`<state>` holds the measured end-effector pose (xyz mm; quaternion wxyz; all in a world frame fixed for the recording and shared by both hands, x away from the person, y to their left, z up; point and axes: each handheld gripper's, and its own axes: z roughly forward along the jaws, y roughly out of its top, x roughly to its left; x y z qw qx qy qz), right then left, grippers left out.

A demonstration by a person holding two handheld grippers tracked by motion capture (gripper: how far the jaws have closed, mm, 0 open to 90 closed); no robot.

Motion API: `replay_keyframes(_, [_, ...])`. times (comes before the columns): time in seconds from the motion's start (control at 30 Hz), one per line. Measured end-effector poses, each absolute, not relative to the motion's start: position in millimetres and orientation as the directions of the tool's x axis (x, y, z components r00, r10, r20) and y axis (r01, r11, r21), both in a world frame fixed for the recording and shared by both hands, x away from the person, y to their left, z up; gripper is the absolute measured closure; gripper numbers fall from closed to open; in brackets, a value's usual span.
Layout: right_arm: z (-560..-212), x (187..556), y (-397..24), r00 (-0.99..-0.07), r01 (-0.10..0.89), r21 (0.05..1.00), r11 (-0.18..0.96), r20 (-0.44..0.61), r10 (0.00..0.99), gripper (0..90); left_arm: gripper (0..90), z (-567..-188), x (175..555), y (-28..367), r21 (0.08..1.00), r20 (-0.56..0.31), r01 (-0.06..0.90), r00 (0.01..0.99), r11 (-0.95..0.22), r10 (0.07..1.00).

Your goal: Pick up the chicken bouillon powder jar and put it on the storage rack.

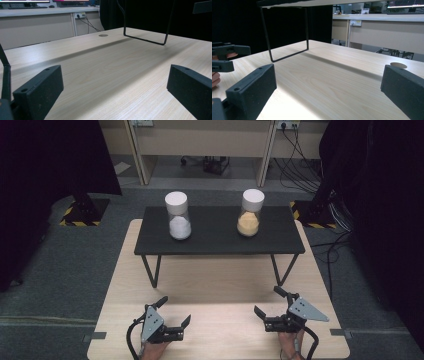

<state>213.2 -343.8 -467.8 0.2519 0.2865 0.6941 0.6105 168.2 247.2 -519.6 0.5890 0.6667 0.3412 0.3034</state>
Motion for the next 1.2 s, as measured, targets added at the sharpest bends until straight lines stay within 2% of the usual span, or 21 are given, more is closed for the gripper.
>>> replay_keyframes(1.2, [-467.8,214.0,-344.3,-0.709,0.092,0.991,0.096,-0.002,0.705,0.1,0.1,-519.1,168.6,246.9,0.992,0.005,0.100,0.585,-0.078,0.811])
